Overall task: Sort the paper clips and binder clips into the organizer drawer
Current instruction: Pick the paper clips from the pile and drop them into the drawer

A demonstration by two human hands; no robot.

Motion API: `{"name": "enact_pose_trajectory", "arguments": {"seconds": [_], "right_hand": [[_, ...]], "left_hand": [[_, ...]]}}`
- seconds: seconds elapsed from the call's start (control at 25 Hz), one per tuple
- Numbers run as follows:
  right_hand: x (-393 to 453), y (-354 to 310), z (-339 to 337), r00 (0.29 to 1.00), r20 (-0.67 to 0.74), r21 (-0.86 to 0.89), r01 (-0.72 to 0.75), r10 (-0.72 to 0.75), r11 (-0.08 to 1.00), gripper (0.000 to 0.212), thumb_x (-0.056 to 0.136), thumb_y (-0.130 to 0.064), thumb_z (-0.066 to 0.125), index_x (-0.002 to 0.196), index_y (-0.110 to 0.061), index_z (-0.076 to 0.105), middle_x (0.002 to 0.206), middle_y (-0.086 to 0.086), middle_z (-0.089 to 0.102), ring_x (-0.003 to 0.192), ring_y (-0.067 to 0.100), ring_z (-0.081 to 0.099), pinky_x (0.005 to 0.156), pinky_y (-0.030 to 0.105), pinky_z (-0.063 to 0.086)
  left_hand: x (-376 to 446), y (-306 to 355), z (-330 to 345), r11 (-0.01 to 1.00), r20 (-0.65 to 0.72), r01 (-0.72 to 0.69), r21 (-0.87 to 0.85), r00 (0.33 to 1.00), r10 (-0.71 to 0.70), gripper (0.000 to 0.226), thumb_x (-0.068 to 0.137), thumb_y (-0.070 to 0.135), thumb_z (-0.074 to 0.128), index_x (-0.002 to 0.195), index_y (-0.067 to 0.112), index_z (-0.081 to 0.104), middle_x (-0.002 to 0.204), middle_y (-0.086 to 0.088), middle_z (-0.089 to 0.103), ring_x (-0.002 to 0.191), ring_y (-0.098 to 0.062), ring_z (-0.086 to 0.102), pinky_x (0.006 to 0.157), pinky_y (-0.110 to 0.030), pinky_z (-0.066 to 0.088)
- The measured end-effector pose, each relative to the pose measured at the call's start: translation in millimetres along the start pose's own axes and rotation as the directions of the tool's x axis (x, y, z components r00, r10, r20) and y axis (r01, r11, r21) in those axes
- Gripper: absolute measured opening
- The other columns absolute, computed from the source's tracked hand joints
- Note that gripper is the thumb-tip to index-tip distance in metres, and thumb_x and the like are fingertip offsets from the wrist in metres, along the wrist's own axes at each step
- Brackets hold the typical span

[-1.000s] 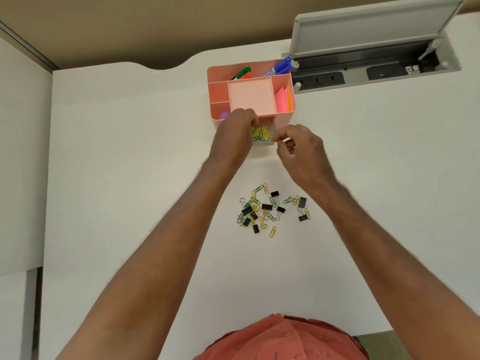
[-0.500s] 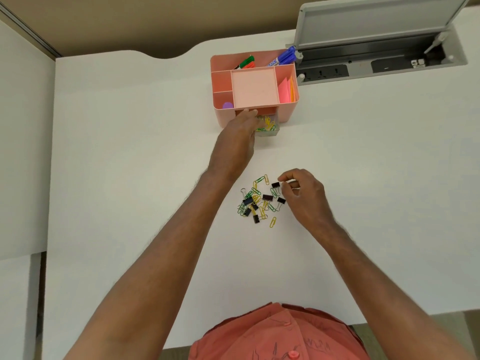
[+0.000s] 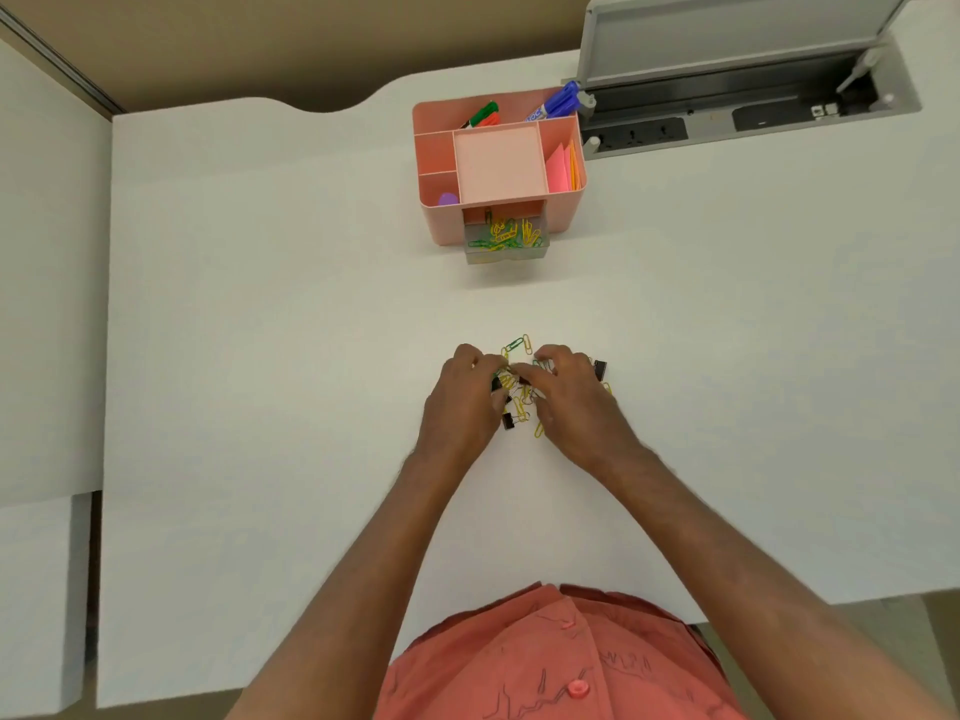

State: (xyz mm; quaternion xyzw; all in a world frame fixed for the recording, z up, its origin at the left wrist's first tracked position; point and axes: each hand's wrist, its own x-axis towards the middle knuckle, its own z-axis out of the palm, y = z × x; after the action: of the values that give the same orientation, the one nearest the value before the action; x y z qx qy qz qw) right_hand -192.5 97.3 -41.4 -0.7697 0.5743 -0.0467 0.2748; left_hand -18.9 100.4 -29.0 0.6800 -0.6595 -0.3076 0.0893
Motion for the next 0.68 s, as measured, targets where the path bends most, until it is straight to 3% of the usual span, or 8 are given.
{"name": "enact_pose_trajectory", "arguments": {"seconds": [0.2, 0.44, 0.68], "right_hand": [[1, 4, 3, 0.999, -0.049, 0.087, 0.021, -0.017, 0.996, 0.039, 0.086, 0.010, 0.059, 0.115, -0.014, 0.068, 0.121, 0.006, 0.050, 0.103, 0.024, 0.054, 0.074, 0.044, 0.057], [0, 5, -5, 0.999, -0.044, 0.131, 0.006, -0.001, 0.991, 0.034, 0.083, 0.010, 0.061, 0.102, -0.017, 0.055, 0.113, -0.001, 0.046, 0.090, 0.022, 0.056, 0.067, 0.044, 0.055], [-2, 18, -12, 0.997, 0.068, 0.222, -0.040, 0.025, 0.974, 0.028, 0.084, 0.003, 0.062, 0.094, -0.022, 0.056, 0.095, -0.009, 0.050, 0.089, 0.013, 0.046, 0.073, 0.028, 0.043]], "left_hand": [[-11, -5, 14, 1.000, -0.001, 0.008, -0.006, 1.000, -0.008, 0.021, 0.093, 0.009, 0.063, 0.113, 0.012, 0.066, 0.113, -0.004, 0.050, 0.096, -0.024, 0.055, 0.079, -0.042, 0.055], [-13, -3, 15, 0.999, -0.027, -0.013, -0.046, 1.000, 0.012, 0.013, 0.092, 0.008, 0.061, 0.104, 0.011, 0.066, 0.111, -0.002, 0.053, 0.092, -0.021, 0.056, 0.077, -0.036, 0.052], [-13, -1, 6, 0.971, -0.129, 0.003, -0.241, 0.991, -0.035, 0.020, 0.088, 0.004, 0.062, 0.104, 0.016, 0.063, 0.104, 0.005, 0.052, 0.090, -0.013, 0.055, 0.078, -0.025, 0.048]]}}
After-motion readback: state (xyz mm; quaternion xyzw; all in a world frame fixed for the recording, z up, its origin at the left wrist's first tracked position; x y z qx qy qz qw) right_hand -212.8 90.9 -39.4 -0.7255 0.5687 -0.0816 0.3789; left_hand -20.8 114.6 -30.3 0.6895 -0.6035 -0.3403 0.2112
